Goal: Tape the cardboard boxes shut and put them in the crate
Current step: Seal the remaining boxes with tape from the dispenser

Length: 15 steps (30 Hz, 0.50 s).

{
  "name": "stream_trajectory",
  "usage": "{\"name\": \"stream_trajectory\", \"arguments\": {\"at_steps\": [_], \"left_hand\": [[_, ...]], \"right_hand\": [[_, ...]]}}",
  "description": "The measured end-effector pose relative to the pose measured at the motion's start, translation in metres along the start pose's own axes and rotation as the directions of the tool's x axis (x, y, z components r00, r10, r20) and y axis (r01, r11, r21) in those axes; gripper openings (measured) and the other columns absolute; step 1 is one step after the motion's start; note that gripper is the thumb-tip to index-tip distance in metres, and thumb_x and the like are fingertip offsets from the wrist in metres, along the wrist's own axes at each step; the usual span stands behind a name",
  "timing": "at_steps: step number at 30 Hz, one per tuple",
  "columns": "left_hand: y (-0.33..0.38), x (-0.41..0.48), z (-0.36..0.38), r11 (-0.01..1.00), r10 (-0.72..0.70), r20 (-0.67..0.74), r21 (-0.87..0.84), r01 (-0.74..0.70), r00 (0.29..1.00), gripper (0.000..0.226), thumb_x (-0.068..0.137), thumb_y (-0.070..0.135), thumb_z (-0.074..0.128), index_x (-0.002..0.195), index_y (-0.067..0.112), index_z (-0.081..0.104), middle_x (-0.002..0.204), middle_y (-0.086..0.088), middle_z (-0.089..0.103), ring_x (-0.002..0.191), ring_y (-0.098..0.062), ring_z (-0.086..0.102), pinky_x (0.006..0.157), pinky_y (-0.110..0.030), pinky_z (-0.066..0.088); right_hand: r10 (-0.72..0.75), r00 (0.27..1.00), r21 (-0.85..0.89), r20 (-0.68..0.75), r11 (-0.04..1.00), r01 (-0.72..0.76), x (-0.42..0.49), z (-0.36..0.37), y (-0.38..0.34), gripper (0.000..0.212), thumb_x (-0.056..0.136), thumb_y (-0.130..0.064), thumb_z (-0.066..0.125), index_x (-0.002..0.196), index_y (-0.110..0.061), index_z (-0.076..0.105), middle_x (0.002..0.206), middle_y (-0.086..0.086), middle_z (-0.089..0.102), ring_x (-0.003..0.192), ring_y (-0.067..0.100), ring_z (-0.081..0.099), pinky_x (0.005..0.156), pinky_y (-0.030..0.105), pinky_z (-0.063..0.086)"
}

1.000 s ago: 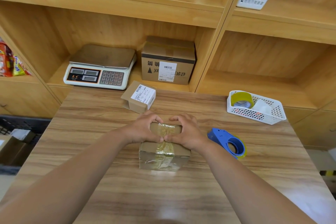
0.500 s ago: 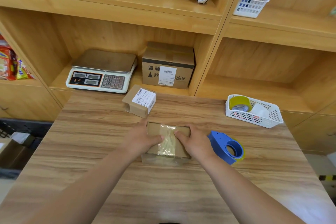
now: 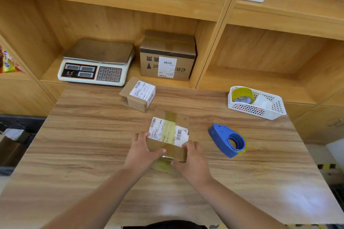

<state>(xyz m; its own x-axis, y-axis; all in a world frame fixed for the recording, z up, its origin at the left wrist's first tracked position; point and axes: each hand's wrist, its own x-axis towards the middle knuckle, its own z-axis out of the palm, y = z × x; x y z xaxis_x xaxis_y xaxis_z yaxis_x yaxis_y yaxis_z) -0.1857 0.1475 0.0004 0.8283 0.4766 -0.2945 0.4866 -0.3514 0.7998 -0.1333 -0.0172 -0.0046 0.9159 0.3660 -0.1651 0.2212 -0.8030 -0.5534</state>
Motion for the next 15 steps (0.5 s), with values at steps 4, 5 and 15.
{"name": "stream_trajectory", "arguments": {"at_steps": [4, 5, 15], "left_hand": [[-0.023, -0.009, 0.018, 1.0, 0.011, 0.024, -0.019, -0.01, 1.0, 0.094, 0.066, 0.029, 0.083, 0.143, 0.021, 0.029, 0.12, 0.012, 0.026, 0.12, -0.009, 0.037, 0.098, -0.02, 0.033], [-0.027, -0.009, 0.02, 1.0, 0.014, 0.025, -0.022, -0.014, 1.0, 0.095, 0.066, 0.027, 0.083, 0.144, 0.021, 0.028, 0.121, 0.012, 0.025, 0.122, -0.01, 0.036, 0.099, -0.021, 0.032], [-0.037, 0.018, 0.021, 0.992, -0.008, 0.206, 0.128, -0.019, 0.978, 0.124, 0.069, 0.04, 0.079, 0.15, 0.021, -0.012, 0.153, 0.003, 0.01, 0.139, -0.019, 0.01, 0.113, -0.036, 0.02]], "right_hand": [[-0.011, 0.998, -0.004, 0.069, 1.0, 0.011, -0.01, 0.018, 0.01, 0.07, 0.069, -0.032, 0.078, 0.126, -0.012, 0.042, 0.111, -0.007, 0.027, 0.103, 0.02, 0.053, 0.078, 0.02, 0.04], [-0.007, 0.998, -0.008, 0.068, 1.0, 0.007, -0.01, 0.02, 0.012, 0.074, 0.068, -0.035, 0.078, 0.127, -0.012, 0.041, 0.112, -0.007, 0.029, 0.105, 0.02, 0.052, 0.08, 0.019, 0.039], [-0.064, 0.993, -0.204, 0.102, 0.975, 0.084, 0.024, 0.023, 0.012, 0.137, 0.045, -0.09, 0.03, 0.15, -0.01, -0.008, 0.156, 0.008, -0.004, 0.143, 0.021, -0.007, 0.117, 0.035, -0.003]]}}
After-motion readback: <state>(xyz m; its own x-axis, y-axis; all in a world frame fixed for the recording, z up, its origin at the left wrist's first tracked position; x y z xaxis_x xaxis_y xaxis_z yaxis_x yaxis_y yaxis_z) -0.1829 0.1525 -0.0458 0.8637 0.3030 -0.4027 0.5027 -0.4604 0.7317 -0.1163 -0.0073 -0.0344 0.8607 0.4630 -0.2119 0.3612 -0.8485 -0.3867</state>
